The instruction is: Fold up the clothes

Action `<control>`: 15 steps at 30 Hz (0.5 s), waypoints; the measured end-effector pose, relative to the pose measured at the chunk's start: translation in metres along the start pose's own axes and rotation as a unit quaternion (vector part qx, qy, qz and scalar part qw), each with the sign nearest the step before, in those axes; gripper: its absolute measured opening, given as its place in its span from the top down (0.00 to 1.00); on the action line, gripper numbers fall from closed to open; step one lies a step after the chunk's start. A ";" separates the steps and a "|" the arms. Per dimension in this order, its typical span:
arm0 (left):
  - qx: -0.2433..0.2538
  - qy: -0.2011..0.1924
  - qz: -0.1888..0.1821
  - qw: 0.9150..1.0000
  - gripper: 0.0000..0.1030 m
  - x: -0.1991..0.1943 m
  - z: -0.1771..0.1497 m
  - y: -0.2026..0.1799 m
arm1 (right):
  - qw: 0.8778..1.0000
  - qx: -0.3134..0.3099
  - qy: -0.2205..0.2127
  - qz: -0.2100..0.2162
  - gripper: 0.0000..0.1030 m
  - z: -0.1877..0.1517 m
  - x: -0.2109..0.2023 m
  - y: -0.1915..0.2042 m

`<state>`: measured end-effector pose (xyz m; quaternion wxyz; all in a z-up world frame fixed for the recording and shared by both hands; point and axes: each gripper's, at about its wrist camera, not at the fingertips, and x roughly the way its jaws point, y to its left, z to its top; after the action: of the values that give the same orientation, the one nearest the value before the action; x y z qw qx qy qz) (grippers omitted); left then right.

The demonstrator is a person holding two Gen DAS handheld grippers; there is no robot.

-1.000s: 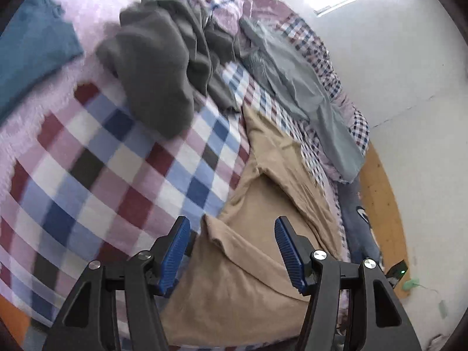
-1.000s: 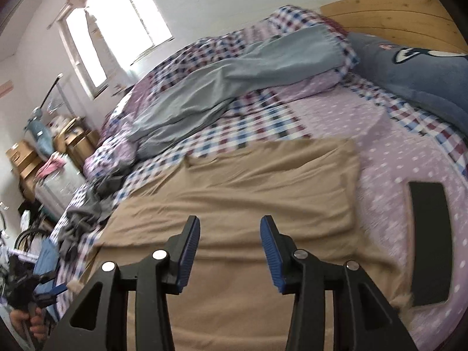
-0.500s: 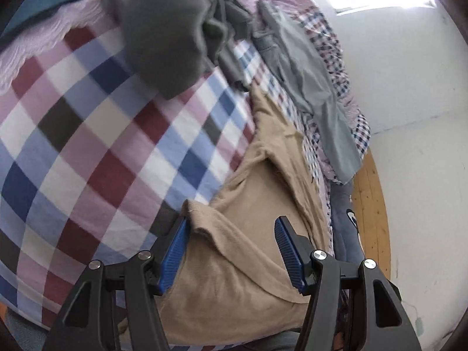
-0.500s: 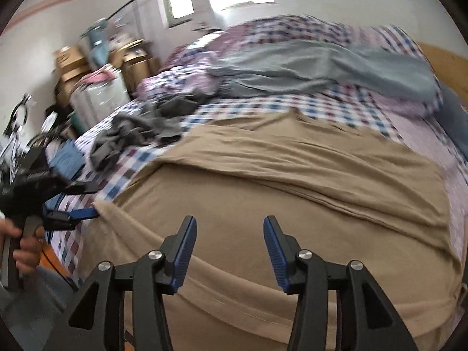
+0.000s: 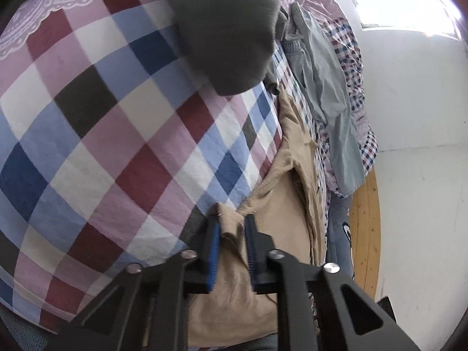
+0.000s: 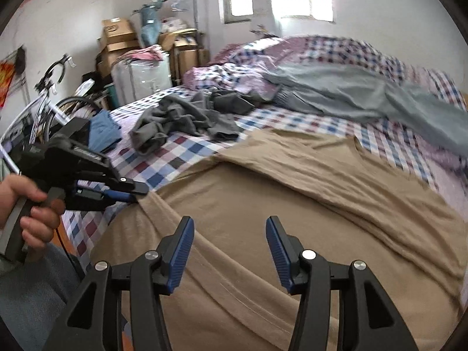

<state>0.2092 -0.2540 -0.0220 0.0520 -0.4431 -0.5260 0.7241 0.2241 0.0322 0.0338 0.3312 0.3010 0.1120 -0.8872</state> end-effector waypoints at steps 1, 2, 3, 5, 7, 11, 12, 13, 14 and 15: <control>0.001 0.000 -0.004 1.000 0.93 0.000 -0.001 -0.001 | 1.000 -0.014 -0.004 -0.001 0.47 0.000 0.001 0.006; 0.002 0.001 -0.012 1.000 0.94 0.000 -0.003 -0.002 | 1.000 -0.027 -0.008 0.000 0.47 0.001 0.002 0.011; 0.003 0.003 -0.022 1.000 0.94 0.000 -0.005 -0.003 | 0.999 -0.040 -0.010 0.000 0.47 0.001 0.003 0.018; 0.004 0.007 -0.040 0.999 0.94 -0.001 -0.007 -0.005 | 0.997 -0.069 -0.016 -0.002 0.47 0.000 0.007 0.032; 0.000 0.013 -0.073 0.997 0.94 0.000 -0.010 -0.007 | 0.995 -0.097 -0.024 -0.003 0.47 -0.001 0.010 0.044; -0.004 0.014 -0.110 0.994 0.94 -0.001 -0.011 -0.012 | 0.987 -0.154 -0.045 0.002 0.47 -0.003 0.017 0.071; -0.006 0.014 -0.118 0.993 0.94 -0.001 -0.011 -0.013 | 0.985 -0.164 -0.049 0.006 0.47 -0.003 0.020 0.077; -0.008 0.015 -0.124 0.992 0.95 -0.002 -0.011 -0.013 | 0.984 -0.173 -0.052 0.009 0.47 -0.004 0.022 0.082; -0.010 0.015 -0.130 0.991 0.95 -0.002 -0.011 -0.013 | 0.982 -0.179 -0.053 0.010 0.47 -0.004 0.025 0.086; -0.012 0.015 -0.135 0.991 0.94 -0.002 -0.011 -0.013 | 0.981 -0.185 -0.054 0.012 0.48 -0.004 0.027 0.090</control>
<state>0.2124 -0.2412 -0.0107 0.1522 -0.3793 -0.5892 0.6970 0.2684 -0.0488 0.0143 0.3972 0.1875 0.2525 -0.8622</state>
